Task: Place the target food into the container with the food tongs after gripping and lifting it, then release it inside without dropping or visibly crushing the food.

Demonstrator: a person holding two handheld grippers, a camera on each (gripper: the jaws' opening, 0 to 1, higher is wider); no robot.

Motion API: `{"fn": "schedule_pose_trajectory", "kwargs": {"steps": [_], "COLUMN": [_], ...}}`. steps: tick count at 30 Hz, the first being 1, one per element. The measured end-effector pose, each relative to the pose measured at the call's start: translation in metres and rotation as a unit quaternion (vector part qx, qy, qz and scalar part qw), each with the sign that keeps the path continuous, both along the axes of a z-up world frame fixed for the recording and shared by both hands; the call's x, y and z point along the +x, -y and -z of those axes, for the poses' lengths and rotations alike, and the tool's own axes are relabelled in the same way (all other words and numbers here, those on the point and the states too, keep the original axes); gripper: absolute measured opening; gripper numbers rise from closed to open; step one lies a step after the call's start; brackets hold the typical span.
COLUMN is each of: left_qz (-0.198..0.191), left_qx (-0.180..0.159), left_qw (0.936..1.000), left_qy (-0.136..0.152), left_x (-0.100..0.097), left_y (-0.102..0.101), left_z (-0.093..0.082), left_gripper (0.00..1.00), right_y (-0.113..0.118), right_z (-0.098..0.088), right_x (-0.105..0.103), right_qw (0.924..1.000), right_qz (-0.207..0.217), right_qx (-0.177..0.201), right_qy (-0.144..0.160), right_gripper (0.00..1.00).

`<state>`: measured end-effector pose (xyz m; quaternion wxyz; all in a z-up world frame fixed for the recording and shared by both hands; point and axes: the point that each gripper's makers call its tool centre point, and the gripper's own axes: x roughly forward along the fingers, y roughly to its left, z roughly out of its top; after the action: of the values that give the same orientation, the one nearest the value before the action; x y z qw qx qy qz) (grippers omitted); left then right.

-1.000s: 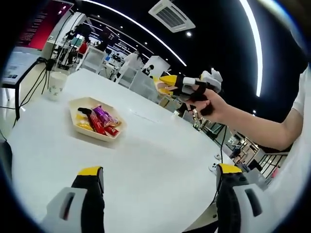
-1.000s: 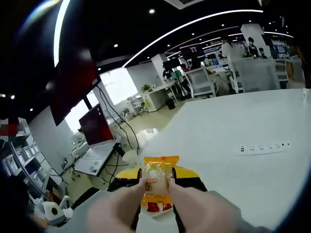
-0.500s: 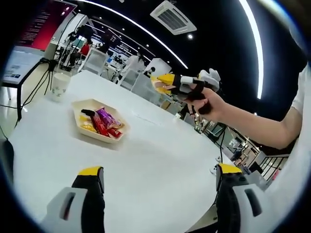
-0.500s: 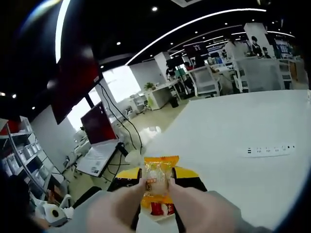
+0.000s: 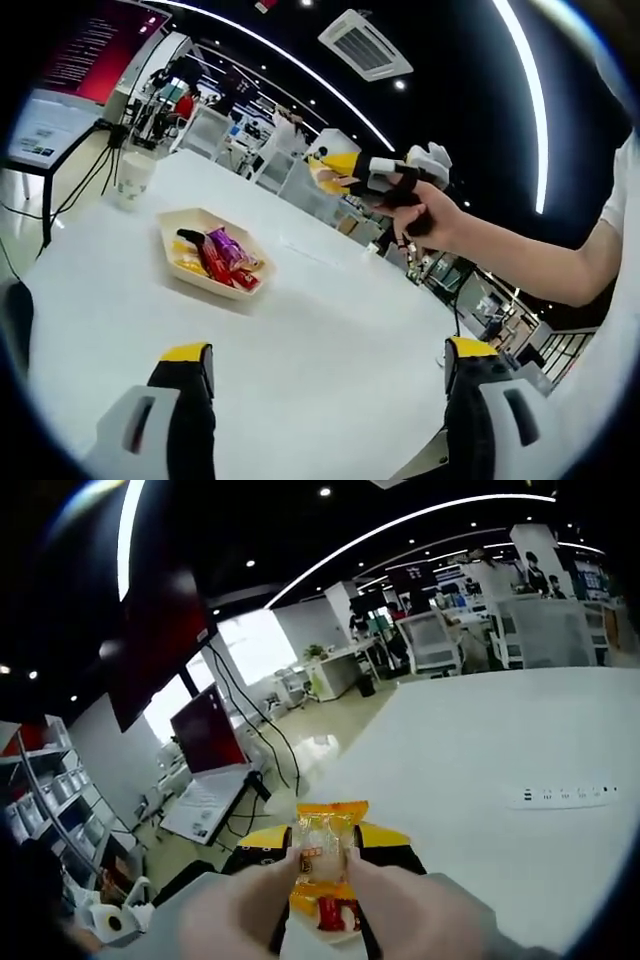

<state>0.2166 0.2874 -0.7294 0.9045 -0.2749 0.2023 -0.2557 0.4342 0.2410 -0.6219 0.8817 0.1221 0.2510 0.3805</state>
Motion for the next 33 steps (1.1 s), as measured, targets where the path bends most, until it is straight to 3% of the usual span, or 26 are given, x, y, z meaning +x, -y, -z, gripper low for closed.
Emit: {"fn": "schedule_pose_trajectory", "kwargs": {"steps": [23,33], "left_qz": [0.000,0.002], "left_qx": [0.002,0.003], "left_qw": [1.0000,1.0000], "left_qy": [-0.002,-0.003], "left_x": [-0.002,-0.003], "left_y": [-0.007,-0.013], "left_z": [0.000,-0.001], "left_gripper": [0.96,0.95], "right_y": [-0.019,-0.022], "right_z": [-0.003,0.008], "right_x": [0.015,0.038], "right_qw": [0.9999,0.9999], "right_qz": [-0.011,-0.013], "right_qx": [-0.003,-0.004], "right_qy": [0.002,-0.001], "right_gripper": [0.24,0.24]}}
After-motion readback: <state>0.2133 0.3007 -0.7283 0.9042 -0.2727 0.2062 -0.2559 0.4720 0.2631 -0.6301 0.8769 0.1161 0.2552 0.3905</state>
